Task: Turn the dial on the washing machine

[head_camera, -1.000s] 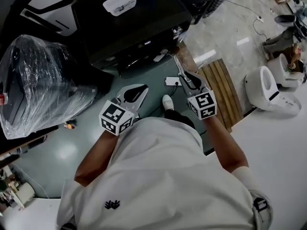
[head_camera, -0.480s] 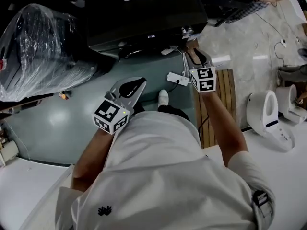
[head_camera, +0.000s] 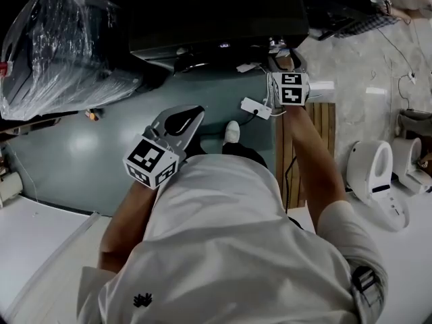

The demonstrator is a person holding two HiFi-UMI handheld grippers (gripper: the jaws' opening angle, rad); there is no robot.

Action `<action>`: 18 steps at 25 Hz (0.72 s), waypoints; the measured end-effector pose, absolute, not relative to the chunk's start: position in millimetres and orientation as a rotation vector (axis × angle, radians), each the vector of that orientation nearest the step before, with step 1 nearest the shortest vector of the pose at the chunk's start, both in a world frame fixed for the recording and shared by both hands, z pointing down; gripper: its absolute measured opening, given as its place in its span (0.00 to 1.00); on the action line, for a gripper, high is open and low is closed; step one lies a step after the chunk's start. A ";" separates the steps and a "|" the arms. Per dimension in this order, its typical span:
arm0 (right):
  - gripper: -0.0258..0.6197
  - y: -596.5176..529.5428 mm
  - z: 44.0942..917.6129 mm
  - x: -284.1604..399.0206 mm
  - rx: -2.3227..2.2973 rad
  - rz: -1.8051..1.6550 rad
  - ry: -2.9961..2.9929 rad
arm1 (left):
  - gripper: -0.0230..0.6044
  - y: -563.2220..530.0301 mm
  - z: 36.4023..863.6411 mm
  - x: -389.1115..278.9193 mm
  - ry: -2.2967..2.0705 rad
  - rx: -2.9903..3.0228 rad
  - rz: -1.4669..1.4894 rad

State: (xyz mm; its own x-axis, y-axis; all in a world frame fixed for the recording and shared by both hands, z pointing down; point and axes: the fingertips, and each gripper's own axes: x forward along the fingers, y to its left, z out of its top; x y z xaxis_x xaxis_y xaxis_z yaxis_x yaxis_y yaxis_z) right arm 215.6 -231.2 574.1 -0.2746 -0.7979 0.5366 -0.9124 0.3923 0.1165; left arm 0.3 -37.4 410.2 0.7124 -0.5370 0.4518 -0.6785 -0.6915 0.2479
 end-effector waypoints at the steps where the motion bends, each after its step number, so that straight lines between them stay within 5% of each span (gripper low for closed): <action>1: 0.44 -235.0 576.7 214.2 1.454 0.292 -2.132 | 0.13 -37.6 409.6 -0.8 -0.947 2.516 0.486; 18: 0.44 -258.4 590.2 214.5 1.520 0.492 -2.140 | 0.13 -44.7 412.4 1.0 -0.949 2.505 0.504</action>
